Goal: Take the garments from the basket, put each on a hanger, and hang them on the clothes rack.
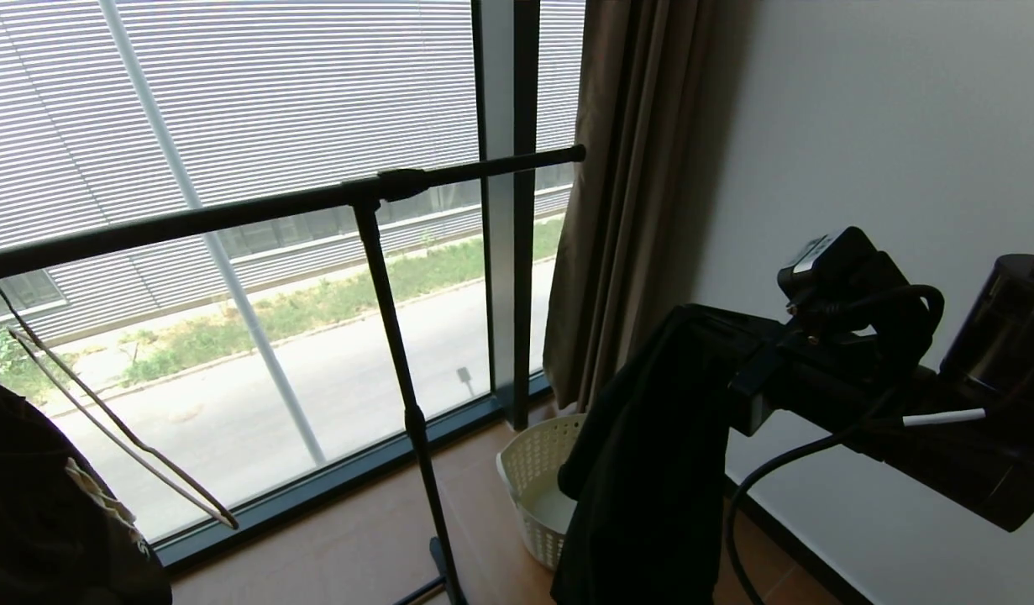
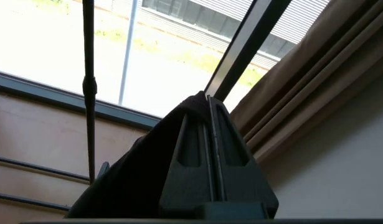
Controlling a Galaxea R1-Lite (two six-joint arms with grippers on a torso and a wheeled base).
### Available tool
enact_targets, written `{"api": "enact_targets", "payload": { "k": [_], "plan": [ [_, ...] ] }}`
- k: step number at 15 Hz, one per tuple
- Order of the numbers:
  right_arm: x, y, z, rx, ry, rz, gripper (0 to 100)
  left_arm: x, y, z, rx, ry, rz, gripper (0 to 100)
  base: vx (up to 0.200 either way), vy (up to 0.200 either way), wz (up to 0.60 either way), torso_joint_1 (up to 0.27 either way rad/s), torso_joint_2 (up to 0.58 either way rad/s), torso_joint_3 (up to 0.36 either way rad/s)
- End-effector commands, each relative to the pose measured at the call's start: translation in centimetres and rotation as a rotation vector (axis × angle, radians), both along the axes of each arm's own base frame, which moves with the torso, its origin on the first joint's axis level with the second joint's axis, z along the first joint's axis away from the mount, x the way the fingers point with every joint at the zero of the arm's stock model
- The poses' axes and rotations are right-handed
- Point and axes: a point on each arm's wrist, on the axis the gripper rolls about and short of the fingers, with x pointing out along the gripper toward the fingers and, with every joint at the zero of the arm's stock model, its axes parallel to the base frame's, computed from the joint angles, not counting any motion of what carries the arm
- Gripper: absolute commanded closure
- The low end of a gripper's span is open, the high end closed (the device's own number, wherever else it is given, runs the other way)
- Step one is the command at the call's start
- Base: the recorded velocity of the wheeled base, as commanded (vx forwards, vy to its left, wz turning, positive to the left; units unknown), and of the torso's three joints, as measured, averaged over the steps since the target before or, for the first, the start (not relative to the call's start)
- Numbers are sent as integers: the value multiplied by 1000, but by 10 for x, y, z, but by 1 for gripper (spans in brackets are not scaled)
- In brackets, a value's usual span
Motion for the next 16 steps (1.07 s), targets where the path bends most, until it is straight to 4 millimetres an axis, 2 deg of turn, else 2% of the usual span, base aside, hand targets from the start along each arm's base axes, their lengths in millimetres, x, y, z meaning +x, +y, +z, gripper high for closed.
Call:
{"api": "enact_targets", "payload": {
  "k": [1,12,16],
  "plan": [
    [0,0,0,-1,0,0,100,0,0,0,0,0,0,0,0,0,0,212,-486,-261],
    [-2,-1,0,-4,-4,-1,100,0,0,0,-8,0,-1,0,0,0,0,167,-374,-211],
    [-4,-3,0,-21,-14,0,100,0,0,0,-8,0,2,0,0,0,0,69,-140,39]
  ]
}}
